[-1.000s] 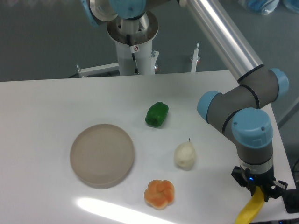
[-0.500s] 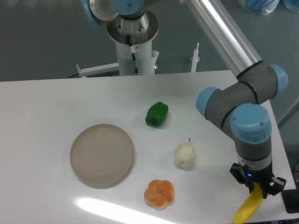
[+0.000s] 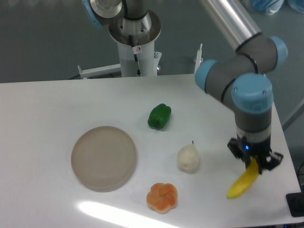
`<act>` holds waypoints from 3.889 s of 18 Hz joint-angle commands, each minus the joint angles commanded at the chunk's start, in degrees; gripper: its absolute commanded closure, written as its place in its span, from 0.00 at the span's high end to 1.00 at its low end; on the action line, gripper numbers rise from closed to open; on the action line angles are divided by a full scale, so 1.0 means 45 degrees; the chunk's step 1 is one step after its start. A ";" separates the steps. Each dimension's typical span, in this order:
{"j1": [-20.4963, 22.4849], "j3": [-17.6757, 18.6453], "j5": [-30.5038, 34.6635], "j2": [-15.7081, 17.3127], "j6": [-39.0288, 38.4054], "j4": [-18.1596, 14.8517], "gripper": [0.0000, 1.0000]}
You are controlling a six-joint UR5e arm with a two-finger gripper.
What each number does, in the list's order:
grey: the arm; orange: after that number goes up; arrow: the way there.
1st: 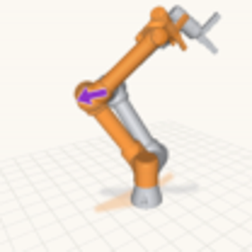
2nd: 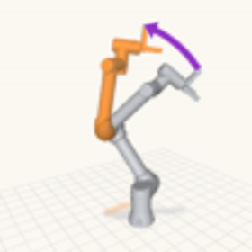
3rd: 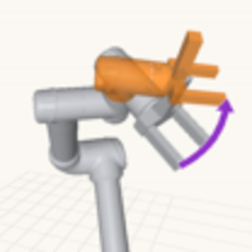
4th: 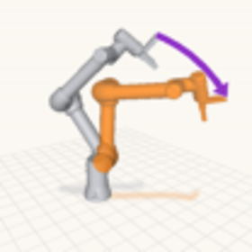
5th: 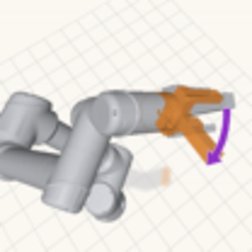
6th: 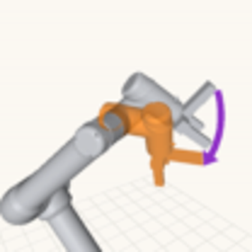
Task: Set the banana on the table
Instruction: 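Lift the held yellow banana up and away from the table edge, then carry the banana toward the green pepper and lower it to the table, then open the gripper to release the banana on the table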
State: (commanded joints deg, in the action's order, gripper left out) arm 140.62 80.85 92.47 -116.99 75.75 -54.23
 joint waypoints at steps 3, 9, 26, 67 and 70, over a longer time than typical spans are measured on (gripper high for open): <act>0.1052 0.1189 -0.0742 0.0741 0.1790 0.0097 0.32; 0.2618 0.2891 -0.1584 0.1291 0.5214 0.0215 0.32; 0.2716 0.5313 -0.1604 0.1214 0.4614 0.0759 0.32; 0.2814 0.6038 -0.1546 0.0705 0.4299 0.1816 0.63; 0.2795 0.5844 -0.1565 0.0783 0.4163 0.1817 1.00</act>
State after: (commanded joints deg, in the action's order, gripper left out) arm 153.19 107.14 85.43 -113.47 94.49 -46.05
